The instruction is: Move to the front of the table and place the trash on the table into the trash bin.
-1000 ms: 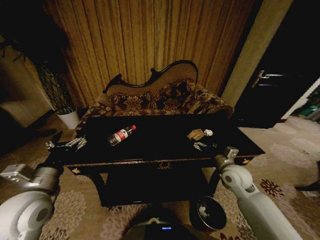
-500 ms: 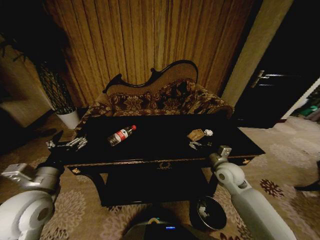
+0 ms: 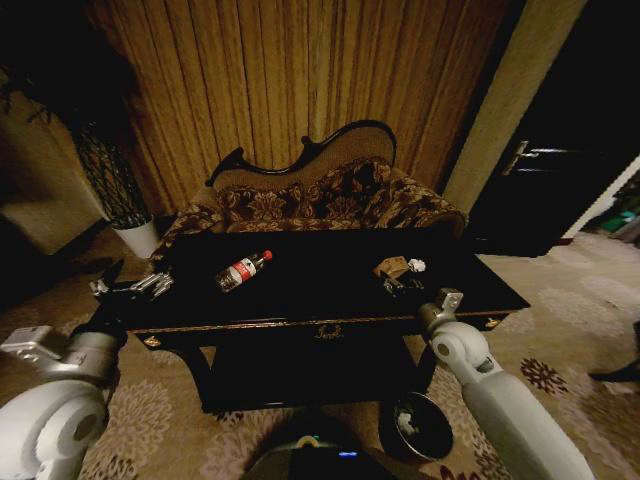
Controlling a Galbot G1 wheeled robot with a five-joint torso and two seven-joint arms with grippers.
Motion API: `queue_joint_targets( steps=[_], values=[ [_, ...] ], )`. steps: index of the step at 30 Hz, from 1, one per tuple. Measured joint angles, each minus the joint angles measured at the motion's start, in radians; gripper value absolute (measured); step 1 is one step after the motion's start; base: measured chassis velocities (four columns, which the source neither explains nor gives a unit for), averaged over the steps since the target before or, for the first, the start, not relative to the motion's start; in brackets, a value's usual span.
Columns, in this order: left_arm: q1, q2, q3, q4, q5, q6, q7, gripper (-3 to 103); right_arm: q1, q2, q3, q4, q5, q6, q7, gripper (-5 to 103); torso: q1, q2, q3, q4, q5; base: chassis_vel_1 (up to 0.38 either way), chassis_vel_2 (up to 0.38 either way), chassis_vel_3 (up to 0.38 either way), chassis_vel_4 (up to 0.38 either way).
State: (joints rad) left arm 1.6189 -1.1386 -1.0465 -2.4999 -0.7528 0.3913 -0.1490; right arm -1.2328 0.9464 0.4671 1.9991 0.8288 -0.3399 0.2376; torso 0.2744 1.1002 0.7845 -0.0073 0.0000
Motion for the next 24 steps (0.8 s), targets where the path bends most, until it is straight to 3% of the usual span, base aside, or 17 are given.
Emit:
queue_joint_targets(
  steps=[6,11,12,24],
  values=[
    [0.0,-0.001,0.0,0.0,0.001,0.0,0.0,100,-0.004,-0.007,0.0,0.005,0.002,0.0,0.0,25,0.0,0.0,0.0,0.0,0.0,0.0,0.0,0.0,0.0],
    [0.003,-0.003,0.001,0.0,0.001,0.0,0.0,100,-0.007,-0.012,-0.001,0.02,0.004,0.0,0.0,14,0.0,0.0,0.0,0.0,0.0,0.0,0.0,0.0,0.0],
    [0.001,-0.003,0.002,0.0,0.002,-0.001,0.0,100,-0.007,-0.015,-0.001,0.026,0.008,0.001,0.0,3,0.0,0.0,0.0,0.0,-0.0001,0.0,0.0,0.0,0.0],
    [0.0,-0.004,0.004,0.0,0.002,-0.001,0.0,100,-0.03,-0.016,0.021,0.045,0.016,0.019,0.0,0,0.0,0.0,0.0,0.0,0.0,0.0,0.0,0.0,0.0]
  ],
)
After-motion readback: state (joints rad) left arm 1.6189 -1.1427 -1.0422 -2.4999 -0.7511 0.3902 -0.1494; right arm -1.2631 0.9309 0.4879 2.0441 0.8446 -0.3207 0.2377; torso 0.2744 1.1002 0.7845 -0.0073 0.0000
